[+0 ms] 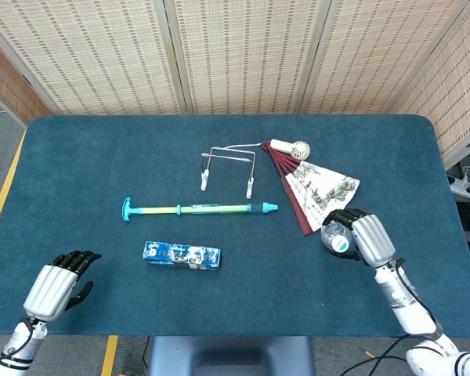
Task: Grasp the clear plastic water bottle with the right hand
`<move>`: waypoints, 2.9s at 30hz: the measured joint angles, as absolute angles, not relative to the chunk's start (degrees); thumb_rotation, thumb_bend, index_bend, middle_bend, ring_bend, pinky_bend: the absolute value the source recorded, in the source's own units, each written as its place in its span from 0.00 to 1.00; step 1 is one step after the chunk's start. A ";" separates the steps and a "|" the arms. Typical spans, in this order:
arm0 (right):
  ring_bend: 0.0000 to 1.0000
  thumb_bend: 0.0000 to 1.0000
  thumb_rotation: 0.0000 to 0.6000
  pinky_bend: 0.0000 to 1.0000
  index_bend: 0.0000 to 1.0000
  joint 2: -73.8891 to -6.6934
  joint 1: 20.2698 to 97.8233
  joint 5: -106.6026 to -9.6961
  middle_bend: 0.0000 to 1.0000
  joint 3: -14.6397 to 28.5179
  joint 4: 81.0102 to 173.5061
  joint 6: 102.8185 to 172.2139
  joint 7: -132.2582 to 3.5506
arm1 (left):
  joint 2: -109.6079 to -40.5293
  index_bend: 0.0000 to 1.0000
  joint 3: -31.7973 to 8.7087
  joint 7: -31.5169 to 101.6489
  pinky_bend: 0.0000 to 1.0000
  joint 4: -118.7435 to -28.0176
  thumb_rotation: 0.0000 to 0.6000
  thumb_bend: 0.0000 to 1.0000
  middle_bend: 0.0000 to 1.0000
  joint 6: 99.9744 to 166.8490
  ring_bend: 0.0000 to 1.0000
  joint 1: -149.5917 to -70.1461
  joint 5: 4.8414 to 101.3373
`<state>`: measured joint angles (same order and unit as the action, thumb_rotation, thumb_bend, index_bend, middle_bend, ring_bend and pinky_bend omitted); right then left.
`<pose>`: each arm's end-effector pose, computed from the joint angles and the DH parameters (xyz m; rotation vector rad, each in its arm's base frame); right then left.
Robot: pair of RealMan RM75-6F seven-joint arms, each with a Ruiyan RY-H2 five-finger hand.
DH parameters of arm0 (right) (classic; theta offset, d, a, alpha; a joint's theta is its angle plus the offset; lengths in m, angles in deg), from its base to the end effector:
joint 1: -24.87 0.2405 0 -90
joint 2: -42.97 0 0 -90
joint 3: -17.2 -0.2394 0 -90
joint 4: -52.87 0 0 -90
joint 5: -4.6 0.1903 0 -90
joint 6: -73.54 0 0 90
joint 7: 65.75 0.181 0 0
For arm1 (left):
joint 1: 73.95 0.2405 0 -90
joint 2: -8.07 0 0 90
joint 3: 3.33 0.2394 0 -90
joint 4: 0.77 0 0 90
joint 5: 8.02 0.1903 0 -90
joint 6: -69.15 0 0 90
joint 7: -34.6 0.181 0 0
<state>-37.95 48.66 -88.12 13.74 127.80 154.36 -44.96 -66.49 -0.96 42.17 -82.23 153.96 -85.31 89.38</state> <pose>-0.2126 -0.3025 0.0858 1.6111 -0.9938 1.3895 -0.2562 0.2249 0.0990 -1.7130 -0.6781 -0.9302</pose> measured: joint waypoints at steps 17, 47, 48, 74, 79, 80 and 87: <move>0.54 0.35 1.00 0.58 0.74 -39.77 48.67 -83.62 0.67 12.40 123.61 151.18 -44.95 | -66.30 0.26 -0.95 42.15 0.42 -82.64 1.00 0.36 0.26 153.48 0.26 -85.37 88.95; 0.44 0.35 1.00 0.55 0.60 -37.70 51.52 -82.24 0.66 13.96 122.27 138.46 -7.47 | -65.88 0.26 -0.74 42.81 0.42 -83.07 1.00 0.36 0.26 152.50 0.26 -85.42 88.35; 0.43 0.35 1.00 0.55 0.58 -38.15 51.65 -82.18 0.64 14.08 121.23 138.00 -7.32 | -65.86 0.26 -0.72 42.79 0.42 -83.13 1.00 0.36 0.26 152.47 0.26 -85.42 88.34; 0.00 0.12 1.00 0.09 0.00 -38.33 50.98 -86.96 0.00 17.10 115.34 142.44 -8.24 | -65.76 0.26 -0.53 43.17 0.42 -83.42 1.00 0.36 0.26 152.35 0.26 -85.43 88.58; 0.00 0.10 1.00 0.09 0.00 -37.14 50.22 -87.89 0.00 17.41 116.17 143.70 -8.06 | -65.75 0.26 -0.57 43.01 0.42 -83.29 1.00 0.36 0.26 152.43 0.26 -85.40 88.55; 0.00 0.10 1.00 0.09 0.00 -36.54 49.89 -88.24 0.00 17.52 116.56 144.71 -8.24 | -65.76 0.26 -0.58 42.90 0.42 -83.22 1.00 0.36 0.26 152.44 0.26 -85.40 88.53; 0.00 0.10 1.00 0.09 0.00 -30.49 45.99 -89.37 0.00 18.64 121.63 152.89 -19.10 | -65.70 0.26 -0.70 42.41 0.42 -82.88 1.00 0.36 0.26 152.53 0.26 -85.38 88.35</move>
